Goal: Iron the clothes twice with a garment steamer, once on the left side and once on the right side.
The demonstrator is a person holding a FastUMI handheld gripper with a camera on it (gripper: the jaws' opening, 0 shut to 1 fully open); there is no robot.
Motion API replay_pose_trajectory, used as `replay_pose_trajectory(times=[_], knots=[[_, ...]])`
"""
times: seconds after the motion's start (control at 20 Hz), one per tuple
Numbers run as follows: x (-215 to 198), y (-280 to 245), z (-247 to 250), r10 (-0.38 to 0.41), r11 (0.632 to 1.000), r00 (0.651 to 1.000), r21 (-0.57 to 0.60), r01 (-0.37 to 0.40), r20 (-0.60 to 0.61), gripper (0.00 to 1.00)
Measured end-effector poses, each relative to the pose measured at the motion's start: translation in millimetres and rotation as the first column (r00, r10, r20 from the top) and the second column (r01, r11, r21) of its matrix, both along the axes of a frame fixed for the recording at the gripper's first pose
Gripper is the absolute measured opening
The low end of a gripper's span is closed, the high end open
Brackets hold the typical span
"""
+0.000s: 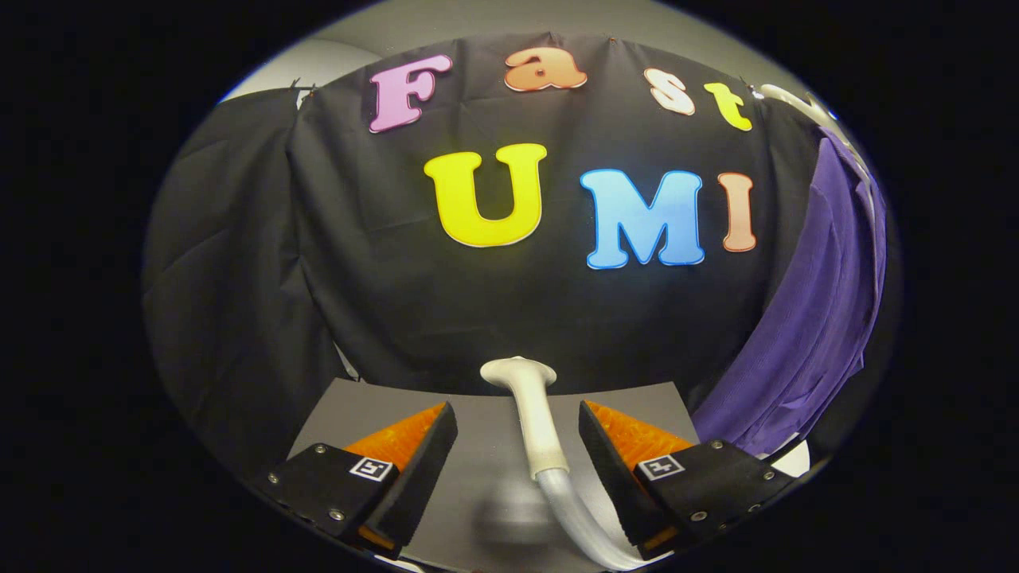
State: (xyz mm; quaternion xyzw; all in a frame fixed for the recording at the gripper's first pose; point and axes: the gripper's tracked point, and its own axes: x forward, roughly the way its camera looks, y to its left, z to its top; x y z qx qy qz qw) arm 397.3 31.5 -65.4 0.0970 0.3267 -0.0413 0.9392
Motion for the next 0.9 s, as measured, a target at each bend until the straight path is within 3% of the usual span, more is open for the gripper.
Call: replay_pose_trajectory(times=[0.3,0.6,0.9], knots=[[42.9,-4.1,-71.2,0.023,0.997,0.974,0.075,-0.006,-0.228,0.95],[58.9,13.8,-96.4,0.040,0.976,0.954,0.218,0.027,-0.298,0.92],[50.9,7.3,-117.8,0.023,0.984,0.931,0.174,0.044,-0.364,0.76]])
